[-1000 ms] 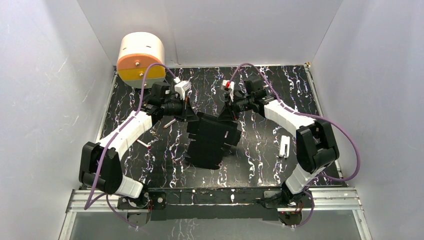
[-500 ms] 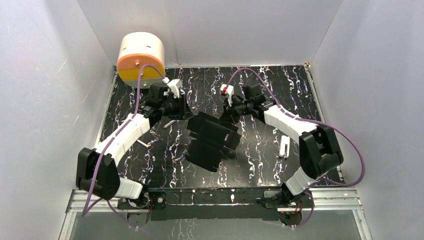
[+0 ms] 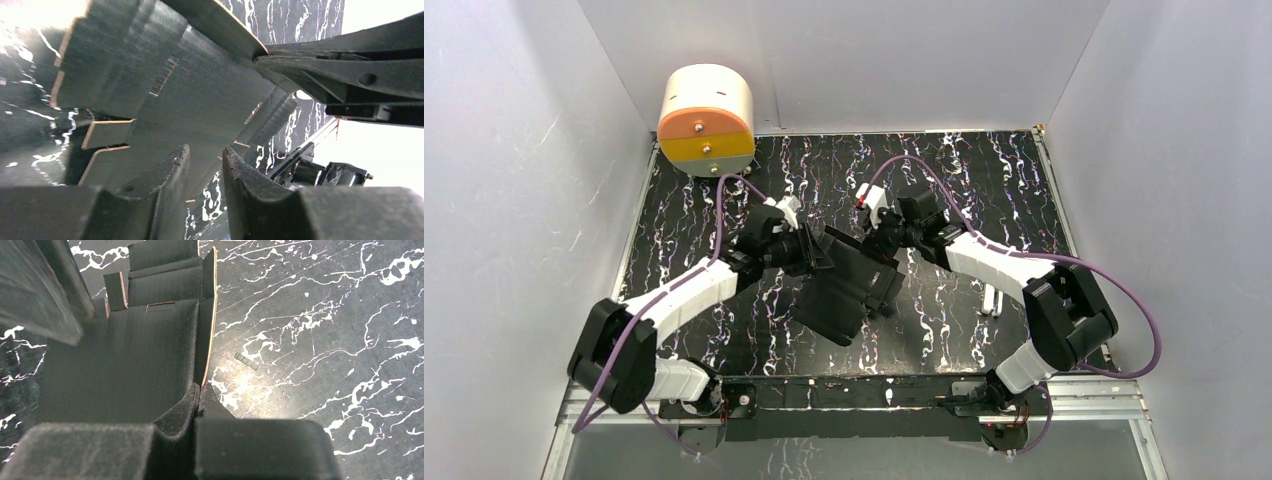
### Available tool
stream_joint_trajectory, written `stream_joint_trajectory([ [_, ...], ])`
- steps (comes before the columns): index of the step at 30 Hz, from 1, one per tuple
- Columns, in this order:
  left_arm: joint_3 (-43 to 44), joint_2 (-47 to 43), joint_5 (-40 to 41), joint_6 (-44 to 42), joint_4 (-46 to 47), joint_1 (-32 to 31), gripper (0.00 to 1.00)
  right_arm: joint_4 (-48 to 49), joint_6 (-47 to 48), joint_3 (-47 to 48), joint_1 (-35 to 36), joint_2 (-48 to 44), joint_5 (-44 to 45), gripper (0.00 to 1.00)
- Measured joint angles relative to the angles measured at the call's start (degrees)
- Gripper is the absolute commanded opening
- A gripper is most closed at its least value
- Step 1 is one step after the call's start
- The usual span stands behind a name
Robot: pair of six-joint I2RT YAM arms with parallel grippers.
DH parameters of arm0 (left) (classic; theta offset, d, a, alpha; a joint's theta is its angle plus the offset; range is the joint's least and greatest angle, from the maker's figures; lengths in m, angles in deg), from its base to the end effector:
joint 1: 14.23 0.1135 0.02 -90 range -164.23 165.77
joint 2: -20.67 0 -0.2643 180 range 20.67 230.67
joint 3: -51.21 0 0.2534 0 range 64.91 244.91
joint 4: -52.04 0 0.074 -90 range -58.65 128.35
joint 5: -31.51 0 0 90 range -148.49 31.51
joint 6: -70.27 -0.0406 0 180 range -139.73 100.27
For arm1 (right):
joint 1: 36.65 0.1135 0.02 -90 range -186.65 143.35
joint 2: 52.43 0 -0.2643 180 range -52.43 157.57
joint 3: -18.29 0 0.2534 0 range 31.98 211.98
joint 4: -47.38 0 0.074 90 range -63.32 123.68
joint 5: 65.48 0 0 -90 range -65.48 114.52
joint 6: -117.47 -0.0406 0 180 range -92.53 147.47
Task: Fold the paper box
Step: Fold the paper box at the center of the board.
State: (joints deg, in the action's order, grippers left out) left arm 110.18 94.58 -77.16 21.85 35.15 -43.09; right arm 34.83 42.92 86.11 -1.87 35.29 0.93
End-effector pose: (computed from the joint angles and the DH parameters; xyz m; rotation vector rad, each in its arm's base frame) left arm 0.2452 -0.1500 0.2428 -0.0453 2.2866 -1.0365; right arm 0.2713 0.2082 0.2317 -1.1286 1.8305 0.6368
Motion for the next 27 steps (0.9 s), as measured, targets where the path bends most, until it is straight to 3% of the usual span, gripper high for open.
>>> stream_joint_trajectory([
  [4, -2.10, 5.73, -0.24, 4.17, 6.80, -2.29, 0.18, 1.90, 0.35, -0.70, 1.95, 0.20, 3.87, 0.00],
  [13, -2.64, 17.00, 0.00, 7.69, 17.51, -3.21, 0.12, 3.76, 3.30, -3.43, 6.82, 1.40, 15.17, 0.01],
  [27, -2.54, 25.79, 1.31, 9.88, 23.91, -4.87, 0.09, 5.55, 8.41, -4.55, 16.26, 9.40, 34.12, 0.04],
])
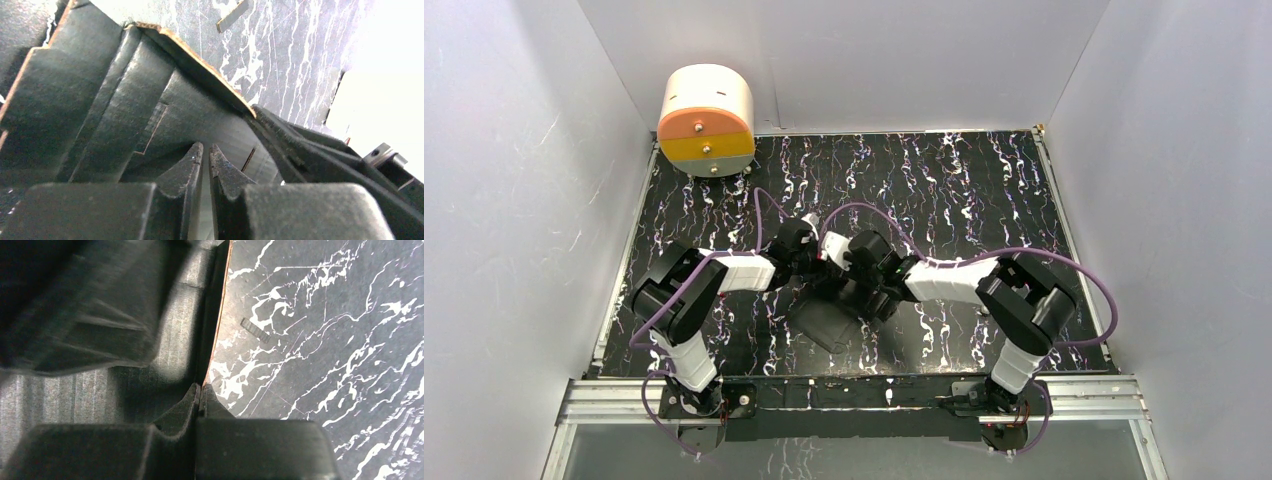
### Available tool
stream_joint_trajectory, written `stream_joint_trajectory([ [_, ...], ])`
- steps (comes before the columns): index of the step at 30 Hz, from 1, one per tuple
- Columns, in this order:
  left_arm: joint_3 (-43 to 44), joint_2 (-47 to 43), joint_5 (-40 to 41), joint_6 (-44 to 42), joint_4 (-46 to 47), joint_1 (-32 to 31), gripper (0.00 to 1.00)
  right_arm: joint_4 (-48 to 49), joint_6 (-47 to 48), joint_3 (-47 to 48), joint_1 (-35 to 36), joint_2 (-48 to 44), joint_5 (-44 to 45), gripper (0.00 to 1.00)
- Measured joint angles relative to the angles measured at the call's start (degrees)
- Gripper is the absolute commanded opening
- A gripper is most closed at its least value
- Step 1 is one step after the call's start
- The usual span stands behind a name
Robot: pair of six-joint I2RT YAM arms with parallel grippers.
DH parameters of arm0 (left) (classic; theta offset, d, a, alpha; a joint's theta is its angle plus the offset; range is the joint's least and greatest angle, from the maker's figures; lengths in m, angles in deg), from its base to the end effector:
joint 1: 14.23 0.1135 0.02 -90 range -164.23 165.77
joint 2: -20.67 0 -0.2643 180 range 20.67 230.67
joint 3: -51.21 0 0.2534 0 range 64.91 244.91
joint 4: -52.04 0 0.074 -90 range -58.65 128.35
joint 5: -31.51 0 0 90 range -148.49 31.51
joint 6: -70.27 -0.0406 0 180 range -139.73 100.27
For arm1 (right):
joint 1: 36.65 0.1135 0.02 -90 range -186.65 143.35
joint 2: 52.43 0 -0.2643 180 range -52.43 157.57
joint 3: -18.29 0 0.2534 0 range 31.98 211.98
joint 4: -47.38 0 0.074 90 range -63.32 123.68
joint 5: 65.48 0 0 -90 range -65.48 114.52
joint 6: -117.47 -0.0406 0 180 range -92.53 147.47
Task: Fold the paper box
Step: Fold the paper box at the center of the board.
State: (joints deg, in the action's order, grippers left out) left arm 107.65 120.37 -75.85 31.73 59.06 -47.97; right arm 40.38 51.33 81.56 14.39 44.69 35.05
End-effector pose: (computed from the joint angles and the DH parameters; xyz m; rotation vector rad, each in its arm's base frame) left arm 0.2760 -0.1989 0.1337 -0.1874 2.4158 -1.1004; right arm 0.2254 0.2670 0.1601 -1.3030 1.8583 0.0406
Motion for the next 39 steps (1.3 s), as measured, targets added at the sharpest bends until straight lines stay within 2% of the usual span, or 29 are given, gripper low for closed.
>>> stream_joint_trajectory([
  [6, -0.28, 0.39, 0.33, 0.57, 1.51, -0.52, 0.08, 1.79, 1.22, -0.48, 5.75, 1.25, 7.96, 0.06],
  [12, -0.33, -1.03, 1.62, 0.31, -0.79, -0.52, 0.13, 2.67, 0.46, -0.72, 6.38, 1.40, 8.92, 0.06],
  [16, -0.94, -6.03, 5.22, -1.31, -6.03, -0.50, 0.17, 2.99, -0.09, -0.72, 5.99, 1.38, 7.74, 0.05],
  [22, -4.15, -16.59, 8.41, -2.75, -11.45, -0.48, 0.17, 3.76, -1.03, -0.61, 4.11, 1.03, 5.64, 0.03],
  [27, -7.30, -19.19, 7.98, -2.08, -12.24, -0.50, 0.12, 3.10, -1.33, -0.61, 3.28, 0.42, 5.05, 0.03],
  [39, -6.47, -12.98, 4.90, -0.24, -9.35, -0.50, 0.01, 0.98, -1.46, 0.28, 3.04, -2.89, 3.50, 0.01],
])
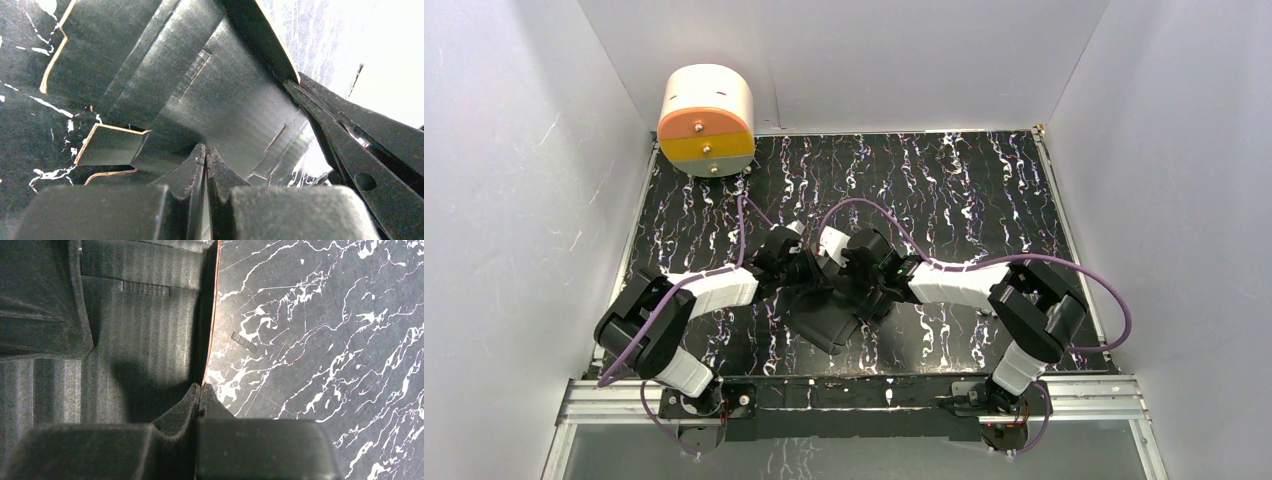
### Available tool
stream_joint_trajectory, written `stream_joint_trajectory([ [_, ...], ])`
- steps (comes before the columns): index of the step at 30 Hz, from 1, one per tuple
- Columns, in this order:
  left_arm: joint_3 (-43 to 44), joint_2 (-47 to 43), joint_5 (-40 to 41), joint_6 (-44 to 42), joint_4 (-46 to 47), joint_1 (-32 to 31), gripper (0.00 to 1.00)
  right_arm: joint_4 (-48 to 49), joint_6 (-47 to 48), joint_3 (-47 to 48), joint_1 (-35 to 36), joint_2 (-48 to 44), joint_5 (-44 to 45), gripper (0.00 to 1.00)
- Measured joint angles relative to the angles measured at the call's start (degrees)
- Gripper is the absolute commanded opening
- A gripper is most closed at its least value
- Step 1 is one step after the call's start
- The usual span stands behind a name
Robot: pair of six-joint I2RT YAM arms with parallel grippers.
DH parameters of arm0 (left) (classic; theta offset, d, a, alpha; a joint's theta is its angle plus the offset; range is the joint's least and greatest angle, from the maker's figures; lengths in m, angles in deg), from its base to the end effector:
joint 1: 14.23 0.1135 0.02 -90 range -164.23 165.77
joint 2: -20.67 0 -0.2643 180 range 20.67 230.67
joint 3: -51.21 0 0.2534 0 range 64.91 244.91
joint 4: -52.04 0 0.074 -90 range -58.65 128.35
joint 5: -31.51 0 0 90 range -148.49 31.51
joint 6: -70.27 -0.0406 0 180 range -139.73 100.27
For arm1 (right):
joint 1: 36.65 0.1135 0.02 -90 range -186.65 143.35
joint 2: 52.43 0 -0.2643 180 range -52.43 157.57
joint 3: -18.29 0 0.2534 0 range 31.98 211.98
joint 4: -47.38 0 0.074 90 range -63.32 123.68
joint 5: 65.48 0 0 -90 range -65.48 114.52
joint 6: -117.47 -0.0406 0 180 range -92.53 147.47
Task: Fold the paper box
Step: Fold the paper box at the center of the board.
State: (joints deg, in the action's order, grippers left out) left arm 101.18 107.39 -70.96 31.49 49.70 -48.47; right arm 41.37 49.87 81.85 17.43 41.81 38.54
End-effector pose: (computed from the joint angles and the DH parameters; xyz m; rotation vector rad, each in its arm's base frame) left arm 0.2399 -0.1739 0.1541 -0.2354 2.4392 -0.9868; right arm 0.2124 0.2764 0.1800 -1.2467 1.7999 0.0409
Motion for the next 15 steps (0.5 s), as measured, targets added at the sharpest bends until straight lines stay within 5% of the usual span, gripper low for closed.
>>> stream_joint_trajectory([
  [15, 0.26, 3.04, -0.20, 0.37, 2.62, 0.00, 0.00, -3.30, -1.90, 0.22, -0.07, -6.75, -4.26, 0.00],
])
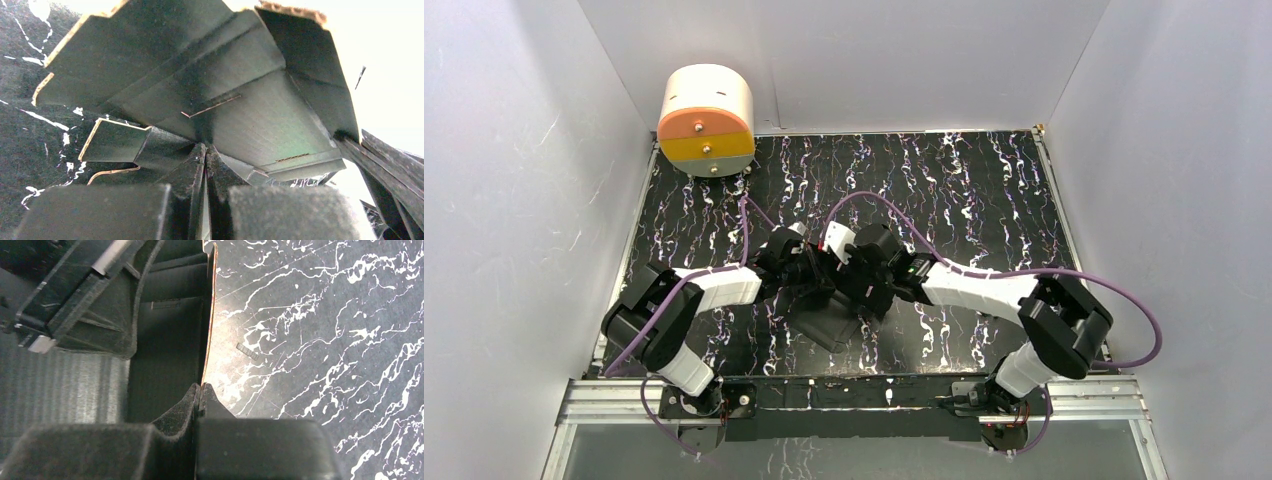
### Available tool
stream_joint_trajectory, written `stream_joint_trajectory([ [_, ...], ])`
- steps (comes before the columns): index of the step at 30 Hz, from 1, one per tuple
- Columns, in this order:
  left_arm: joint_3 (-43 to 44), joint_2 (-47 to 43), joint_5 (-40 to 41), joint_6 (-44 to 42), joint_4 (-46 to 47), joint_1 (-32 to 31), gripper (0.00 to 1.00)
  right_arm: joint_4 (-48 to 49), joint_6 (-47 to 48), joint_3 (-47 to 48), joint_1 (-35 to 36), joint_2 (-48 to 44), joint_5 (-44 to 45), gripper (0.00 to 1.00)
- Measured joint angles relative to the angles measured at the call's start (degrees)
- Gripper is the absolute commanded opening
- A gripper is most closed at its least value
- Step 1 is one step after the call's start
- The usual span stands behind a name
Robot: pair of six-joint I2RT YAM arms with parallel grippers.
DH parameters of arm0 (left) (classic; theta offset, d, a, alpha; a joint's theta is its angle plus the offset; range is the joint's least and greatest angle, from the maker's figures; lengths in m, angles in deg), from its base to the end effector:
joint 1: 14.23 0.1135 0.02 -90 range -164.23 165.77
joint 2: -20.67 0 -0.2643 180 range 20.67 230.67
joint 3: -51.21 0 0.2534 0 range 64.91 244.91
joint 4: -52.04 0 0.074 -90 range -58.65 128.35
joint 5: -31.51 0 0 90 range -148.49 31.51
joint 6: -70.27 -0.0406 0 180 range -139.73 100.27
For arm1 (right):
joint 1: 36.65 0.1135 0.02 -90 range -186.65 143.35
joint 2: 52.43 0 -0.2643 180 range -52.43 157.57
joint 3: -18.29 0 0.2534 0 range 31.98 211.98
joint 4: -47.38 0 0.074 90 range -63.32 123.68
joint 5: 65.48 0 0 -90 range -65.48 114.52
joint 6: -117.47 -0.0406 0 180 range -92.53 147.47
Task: Fold the paper box
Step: Fold the paper box at the center of the board.
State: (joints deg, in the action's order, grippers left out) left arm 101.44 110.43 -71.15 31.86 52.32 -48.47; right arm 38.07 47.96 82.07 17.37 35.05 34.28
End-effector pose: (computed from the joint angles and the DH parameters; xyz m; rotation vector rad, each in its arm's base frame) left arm 0.2449 -0.1775 0.1446 -0.2423 2.4439 -0.9913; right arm 0.2030 0.2679 0.2136 -1.2162 1.7630 0.1601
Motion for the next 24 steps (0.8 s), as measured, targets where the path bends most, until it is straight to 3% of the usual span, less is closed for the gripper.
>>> stream_joint_trajectory([
  [11, -0.11, 1.86, 0.00, 0.76, 2.36, 0.00, 0.00, -2.80, -5.03, 0.39, 1.38, -2.32, -3.50, 0.00],
  [24, -2.21, 1.86, -0.31, 2.58, 6.54, -0.04, 0.00, -5.03, -9.29, 1.25, 8.83, -2.99, 5.55, 0.00],
])
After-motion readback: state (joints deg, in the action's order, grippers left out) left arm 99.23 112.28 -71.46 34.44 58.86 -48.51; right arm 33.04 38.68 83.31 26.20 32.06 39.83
